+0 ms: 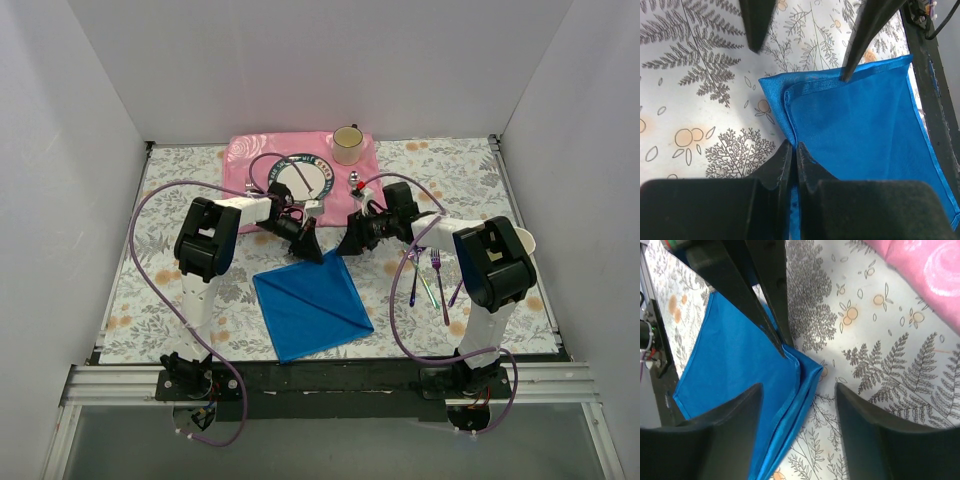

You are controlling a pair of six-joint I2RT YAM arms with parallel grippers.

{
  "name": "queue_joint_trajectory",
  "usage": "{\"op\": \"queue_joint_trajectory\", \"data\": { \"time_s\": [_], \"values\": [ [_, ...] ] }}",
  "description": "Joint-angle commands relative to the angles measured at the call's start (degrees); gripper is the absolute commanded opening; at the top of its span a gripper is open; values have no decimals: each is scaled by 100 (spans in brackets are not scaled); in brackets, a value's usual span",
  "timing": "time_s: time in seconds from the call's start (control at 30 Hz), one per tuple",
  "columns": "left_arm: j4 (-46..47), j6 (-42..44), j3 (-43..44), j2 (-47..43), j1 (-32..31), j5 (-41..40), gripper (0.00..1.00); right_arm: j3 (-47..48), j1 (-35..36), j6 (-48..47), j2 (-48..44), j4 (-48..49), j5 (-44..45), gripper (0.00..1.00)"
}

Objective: Fold the napkin into a case and place the utensils inside
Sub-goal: Pick up the upper triangle-folded napkin from the center of the board.

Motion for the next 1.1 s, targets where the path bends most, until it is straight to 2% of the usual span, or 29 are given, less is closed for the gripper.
{"op": "queue_joint_trajectory", "data": {
  "time_s": [0.0,0.1,0.27,0.43,0.77,0.93,1.07],
  "values": [
    [169,203,-122,-423,-4,-43,0,607,-13,-538,-152,-732,-22,78],
    [196,291,-174,-475,-12,-78,0,906,-30,-791,-99,-1224,-84,97],
    [362,379,-376,-659,-56,-158,0,1520,-21,-1223,357,-1918,-233,98],
    [582,414,-544,-809,-65,-210,0,1627,-21,-1189,674,-1955,-637,85],
    [749,511,-711,-1038,-135,-307,0,1917,-21,-776,1334,-2236,-1103,81],
    [749,528,-711,-1038,-162,-333,0,1978,-21,-661,1369,-2157,-1200,63],
    [749,555,-685,-1029,-179,-369,0,2119,-30,-757,1466,-2358,-1218,59]
  ]
}}
